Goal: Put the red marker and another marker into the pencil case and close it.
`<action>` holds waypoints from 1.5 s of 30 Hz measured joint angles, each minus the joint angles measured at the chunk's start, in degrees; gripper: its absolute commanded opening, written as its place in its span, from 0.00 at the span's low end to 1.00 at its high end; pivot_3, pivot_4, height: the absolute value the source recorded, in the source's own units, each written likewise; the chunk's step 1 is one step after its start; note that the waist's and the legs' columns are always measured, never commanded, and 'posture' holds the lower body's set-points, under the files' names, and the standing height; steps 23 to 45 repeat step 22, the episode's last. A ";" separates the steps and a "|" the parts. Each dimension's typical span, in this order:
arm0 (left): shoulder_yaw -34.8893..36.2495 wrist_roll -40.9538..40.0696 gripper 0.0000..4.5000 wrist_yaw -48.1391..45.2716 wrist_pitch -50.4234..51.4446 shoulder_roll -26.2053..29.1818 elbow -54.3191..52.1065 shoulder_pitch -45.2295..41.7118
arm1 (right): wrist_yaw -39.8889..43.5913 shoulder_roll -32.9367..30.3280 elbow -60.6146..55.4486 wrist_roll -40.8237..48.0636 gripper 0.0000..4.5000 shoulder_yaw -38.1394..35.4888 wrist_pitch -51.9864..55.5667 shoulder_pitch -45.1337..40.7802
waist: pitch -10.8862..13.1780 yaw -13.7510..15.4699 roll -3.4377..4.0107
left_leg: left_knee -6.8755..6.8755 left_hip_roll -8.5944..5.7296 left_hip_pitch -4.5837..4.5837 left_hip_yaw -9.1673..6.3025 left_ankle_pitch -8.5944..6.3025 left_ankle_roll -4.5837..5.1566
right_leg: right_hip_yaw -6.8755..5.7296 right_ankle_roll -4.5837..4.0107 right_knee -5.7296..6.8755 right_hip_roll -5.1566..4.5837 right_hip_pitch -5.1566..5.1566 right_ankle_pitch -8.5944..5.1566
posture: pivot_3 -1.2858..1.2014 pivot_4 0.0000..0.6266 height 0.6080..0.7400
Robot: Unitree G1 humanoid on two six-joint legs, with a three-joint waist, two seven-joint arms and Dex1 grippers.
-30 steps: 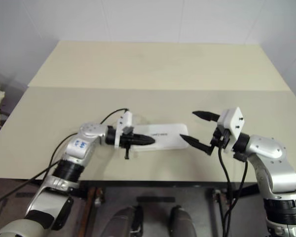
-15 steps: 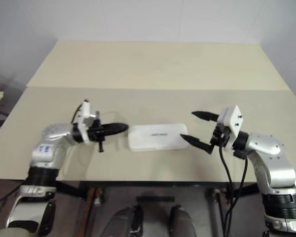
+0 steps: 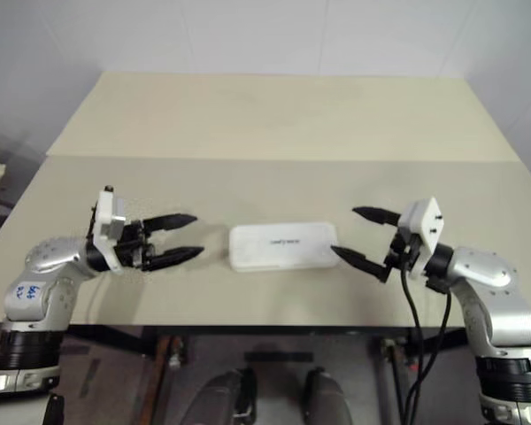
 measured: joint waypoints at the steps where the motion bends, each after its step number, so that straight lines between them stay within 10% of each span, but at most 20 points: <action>1: 0.13 -0.13 1.00 0.01 -0.01 0.05 -0.04 -0.01 | 0.00 0.00 0.00 0.01 1.00 -0.13 -0.07 0.46 | 0.00 0.00 0.00 | 0.00 0.00 0.00 0.00 0.00 0.00 | 0.00 0.00 -0.01 0.01 0.00 0.00 | 0.52 0.24 1.00; 45: -3.50 2.02 1.00 -5.59 -11.66 -1.22 12.67 -9.46 | 9.56 -9.32 7.30 0.75 1.00 -7.45 -5.59 4.05 | 0.00 0.00 0.00 | 0.09 0.02 0.00 0.08 0.03 -0.02 | 0.00 0.02 -0.01 0.04 0.03 0.06 | 0.52 0.24 1.00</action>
